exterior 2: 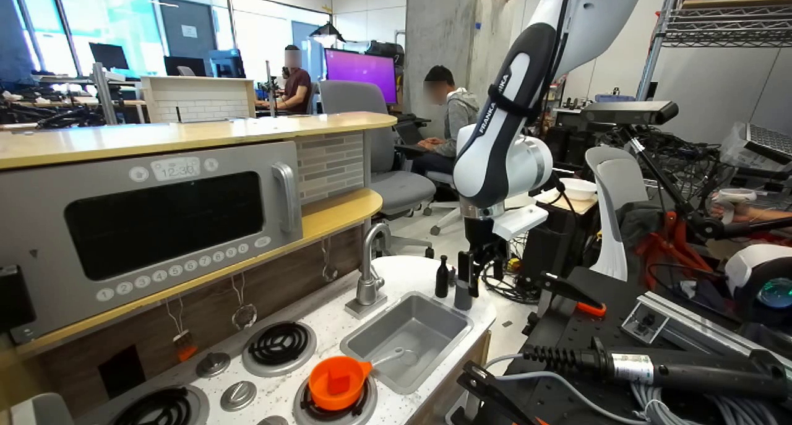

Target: Pick the grey object on the counter and put it on the stove

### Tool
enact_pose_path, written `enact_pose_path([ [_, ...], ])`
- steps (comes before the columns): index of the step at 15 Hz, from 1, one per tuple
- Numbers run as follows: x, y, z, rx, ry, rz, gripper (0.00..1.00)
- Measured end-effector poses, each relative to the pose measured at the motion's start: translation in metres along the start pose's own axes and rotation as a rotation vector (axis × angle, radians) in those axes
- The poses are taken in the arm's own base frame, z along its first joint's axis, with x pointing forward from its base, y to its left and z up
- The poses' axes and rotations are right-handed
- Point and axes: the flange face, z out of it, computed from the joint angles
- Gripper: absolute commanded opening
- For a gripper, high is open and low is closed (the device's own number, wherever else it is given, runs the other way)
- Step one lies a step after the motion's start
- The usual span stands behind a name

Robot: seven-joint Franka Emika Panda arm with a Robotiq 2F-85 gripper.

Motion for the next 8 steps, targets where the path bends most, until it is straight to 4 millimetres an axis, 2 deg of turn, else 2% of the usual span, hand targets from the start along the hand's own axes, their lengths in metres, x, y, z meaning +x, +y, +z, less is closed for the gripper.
enact_pose_path([
  [8, 0.016, 0.020, 0.018, -0.025, 0.001, 0.007, 1.00],
])
